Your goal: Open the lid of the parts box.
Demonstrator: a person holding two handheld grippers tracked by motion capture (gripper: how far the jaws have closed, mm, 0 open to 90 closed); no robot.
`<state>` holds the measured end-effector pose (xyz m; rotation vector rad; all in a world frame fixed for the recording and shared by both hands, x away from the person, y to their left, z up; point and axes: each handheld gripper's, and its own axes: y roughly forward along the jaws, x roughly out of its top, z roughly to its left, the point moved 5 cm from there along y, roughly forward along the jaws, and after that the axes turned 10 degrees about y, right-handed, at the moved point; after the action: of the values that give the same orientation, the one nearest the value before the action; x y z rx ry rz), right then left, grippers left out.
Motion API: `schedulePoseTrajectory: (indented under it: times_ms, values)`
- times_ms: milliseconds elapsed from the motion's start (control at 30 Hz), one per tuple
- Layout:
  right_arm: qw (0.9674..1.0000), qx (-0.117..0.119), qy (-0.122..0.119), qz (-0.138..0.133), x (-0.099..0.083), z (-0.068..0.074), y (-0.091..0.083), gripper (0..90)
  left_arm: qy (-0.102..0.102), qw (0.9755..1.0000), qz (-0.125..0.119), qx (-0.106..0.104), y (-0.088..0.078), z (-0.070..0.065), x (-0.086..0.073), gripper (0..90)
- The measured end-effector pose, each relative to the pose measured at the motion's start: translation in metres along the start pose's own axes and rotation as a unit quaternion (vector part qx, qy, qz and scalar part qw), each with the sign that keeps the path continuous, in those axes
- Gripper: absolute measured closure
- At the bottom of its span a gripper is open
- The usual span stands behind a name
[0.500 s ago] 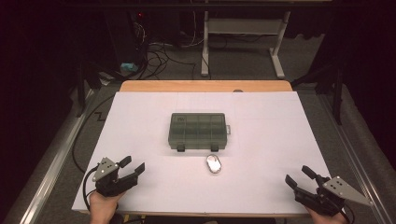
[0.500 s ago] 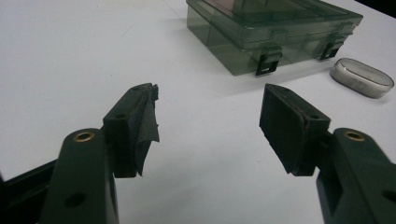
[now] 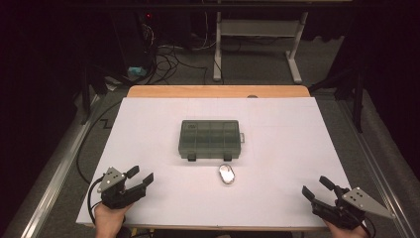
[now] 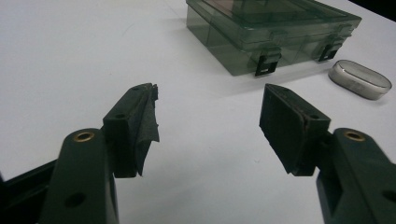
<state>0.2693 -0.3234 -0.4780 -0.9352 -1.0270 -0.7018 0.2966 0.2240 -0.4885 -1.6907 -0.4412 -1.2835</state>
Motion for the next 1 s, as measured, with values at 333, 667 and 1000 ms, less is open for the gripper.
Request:
schedulePoseTrajectory:
  times_ms: [333, 667, 1000]
  values:
    - [0.9999, 0.01, 0.002, 0.002, 0.0, 0.002, 0.002, 28.3, 0.004, 1.0, -0.002, -0.001, 0.001, 0.001, 0.001, 36.5]
    - [0.9999, 0.012, 0.002, 0.004, 0.002, 0.005, 0.009, 28.7, 0.011, 0.9999, -0.002, -0.001, 0.003, -0.001, 0.002, 36.2]
    - [0.9998, 0.017, 0.005, -0.003, 0.004, 0.006, 0.015, 29.9, 0.02, 0.9997, -0.012, 0.0, 0.006, -0.001, 0.007, 36.8]
